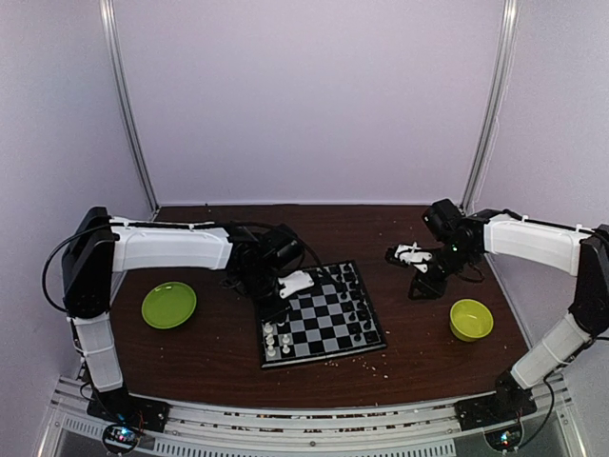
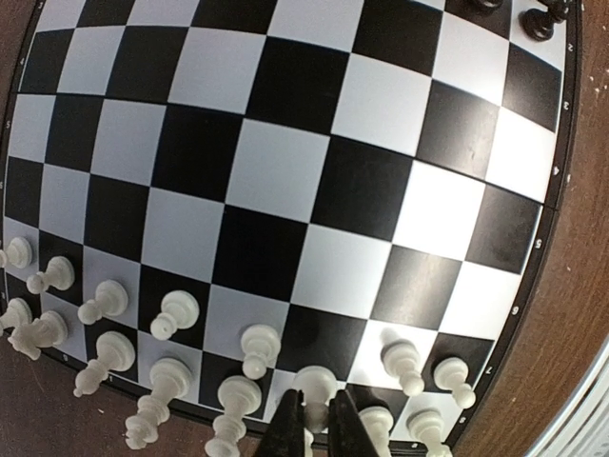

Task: Set up the chess pieces on the board
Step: Place the pawn at f2.

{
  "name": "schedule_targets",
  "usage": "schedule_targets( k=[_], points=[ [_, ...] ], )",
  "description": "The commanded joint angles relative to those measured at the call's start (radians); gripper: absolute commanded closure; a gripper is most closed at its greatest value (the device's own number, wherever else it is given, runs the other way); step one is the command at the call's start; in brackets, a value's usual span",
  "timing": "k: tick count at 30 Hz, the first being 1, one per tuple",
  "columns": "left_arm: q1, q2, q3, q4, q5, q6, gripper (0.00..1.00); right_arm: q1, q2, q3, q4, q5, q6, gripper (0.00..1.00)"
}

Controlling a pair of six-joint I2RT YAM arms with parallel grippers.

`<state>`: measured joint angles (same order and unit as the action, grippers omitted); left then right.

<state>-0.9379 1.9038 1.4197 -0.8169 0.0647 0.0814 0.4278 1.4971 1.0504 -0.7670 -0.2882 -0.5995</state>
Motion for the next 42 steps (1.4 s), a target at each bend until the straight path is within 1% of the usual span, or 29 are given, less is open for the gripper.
schedule_targets(
  k=[1, 12, 28, 32, 36, 42],
  points=[
    [-0.005, 0.014, -0.001, -0.001, 0.02, 0.012, 0.92, 0.008, 0.011, 0.025, -0.011, 0.018, -0.005, 0.64],
    [-0.018, 0.05, 0.021, 0.002, 0.036, 0.014, 0.91, 0.011, 0.012, 0.026, -0.011, 0.023, -0.005, 0.64],
    [-0.019, 0.081, 0.048, 0.022, -0.005, -0.002, 0.9, 0.012, 0.015, 0.027, -0.015, 0.024, -0.006, 0.64],
    [-0.019, 0.083, 0.045, 0.021, -0.007, -0.002, 0.88, 0.012, 0.016, 0.027, -0.015, 0.024, -0.006, 0.64],
    [-0.021, 0.078, 0.044, 0.021, -0.009, -0.002, 0.82, 0.014, 0.019, 0.028, -0.016, 0.024, -0.006, 0.64],
    [-0.021, 0.032, 0.075, -0.008, -0.022, -0.002, 0.77, 0.015, 0.021, 0.03, -0.017, 0.026, -0.004, 0.64]
  ],
)
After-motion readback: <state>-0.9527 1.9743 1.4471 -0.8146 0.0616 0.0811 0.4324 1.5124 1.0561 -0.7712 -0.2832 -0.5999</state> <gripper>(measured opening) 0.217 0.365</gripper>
